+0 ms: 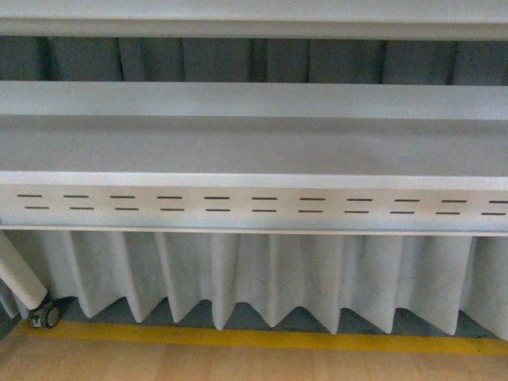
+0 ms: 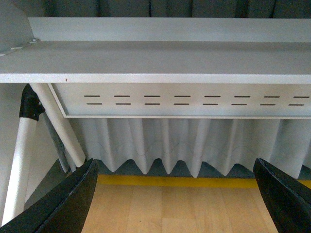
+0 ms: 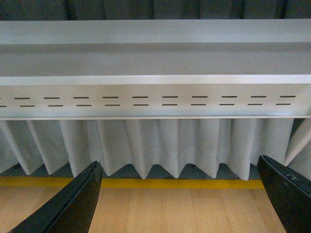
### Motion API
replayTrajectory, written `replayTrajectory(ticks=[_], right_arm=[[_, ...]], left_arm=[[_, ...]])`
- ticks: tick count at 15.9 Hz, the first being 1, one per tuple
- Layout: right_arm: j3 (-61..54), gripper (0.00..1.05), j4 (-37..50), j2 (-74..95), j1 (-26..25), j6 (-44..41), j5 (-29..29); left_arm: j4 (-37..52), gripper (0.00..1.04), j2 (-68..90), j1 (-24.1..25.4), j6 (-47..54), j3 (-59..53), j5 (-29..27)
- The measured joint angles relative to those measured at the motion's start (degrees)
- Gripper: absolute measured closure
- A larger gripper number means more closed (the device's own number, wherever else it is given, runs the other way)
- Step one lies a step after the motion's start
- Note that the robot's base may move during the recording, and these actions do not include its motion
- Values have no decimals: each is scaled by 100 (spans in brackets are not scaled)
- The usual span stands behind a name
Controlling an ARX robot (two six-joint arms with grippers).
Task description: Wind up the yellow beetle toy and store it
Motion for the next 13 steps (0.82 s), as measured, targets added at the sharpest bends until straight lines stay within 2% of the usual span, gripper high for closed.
replayTrajectory(ticks=[13], right_arm=[[0, 7, -2, 2, 0, 0, 0]], left_arm=[[0, 7, 0, 0, 0, 0, 0]])
